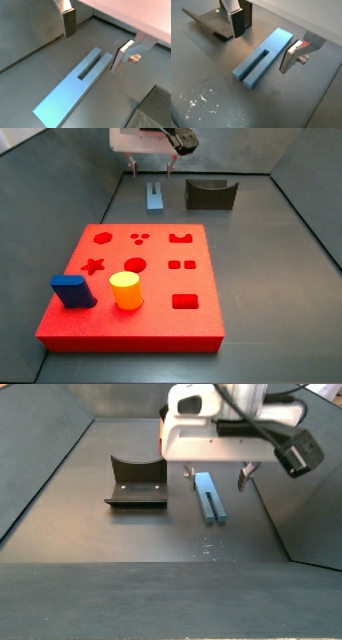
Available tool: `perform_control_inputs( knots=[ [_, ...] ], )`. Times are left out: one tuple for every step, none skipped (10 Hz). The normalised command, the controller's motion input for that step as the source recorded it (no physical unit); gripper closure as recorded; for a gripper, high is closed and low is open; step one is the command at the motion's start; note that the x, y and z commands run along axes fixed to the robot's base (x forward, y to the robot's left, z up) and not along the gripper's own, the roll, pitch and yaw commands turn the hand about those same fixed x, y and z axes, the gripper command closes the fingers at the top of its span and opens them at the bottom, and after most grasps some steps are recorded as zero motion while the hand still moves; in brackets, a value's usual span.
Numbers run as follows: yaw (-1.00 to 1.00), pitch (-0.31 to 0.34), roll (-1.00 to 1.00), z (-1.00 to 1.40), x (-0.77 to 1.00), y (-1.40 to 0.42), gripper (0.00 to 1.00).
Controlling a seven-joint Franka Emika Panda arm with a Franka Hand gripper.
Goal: Pick up the double-square object. Move up. Rotate the double-square object. Place the double-square object on the fixture. Regrasp the double-square object. Move to above the board. Insert the double-square object.
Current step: Rotate the double-square object, then move up.
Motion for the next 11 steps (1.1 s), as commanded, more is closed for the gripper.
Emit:
perform_control_inputs(
  knots=[
    [0.0, -0.069, -0.1, -0.88, 0.05, 0.01, 0.0],
    [0.0, -0.075, -0.12, -0.78, 0.04, 0.01, 0.0],
    [0.0, -0.087, -0.13, -0.65, 0.03, 0.02, 0.0],
    [0.0, -0.09, -0.14, -0.57, 0.04, 0.02, 0.0],
    [-0.01, -0.089, -0.15, -0.48, 0.04, 0.02, 0.0],
    [-0.01, -0.096, -0.16, -0.41, 0.04, 0.02, 0.0],
    [-0.01, -0.107, -0.17, -0.31, 0.03, 0.02, 0.0],
    [-0.01, -0.118, -0.18, -0.24, 0.03, 0.02, 0.0],
    [-0.01, -0.133, -0.18, -0.18, 0.03, 0.02, 0.0],
    [0.0, 0.0, 0.0, 0.0, 0.0, 0.0, 1.0],
    [0.0, 0.0, 0.0, 0.83, 0.0, 0.0, 1.0]
  ],
)
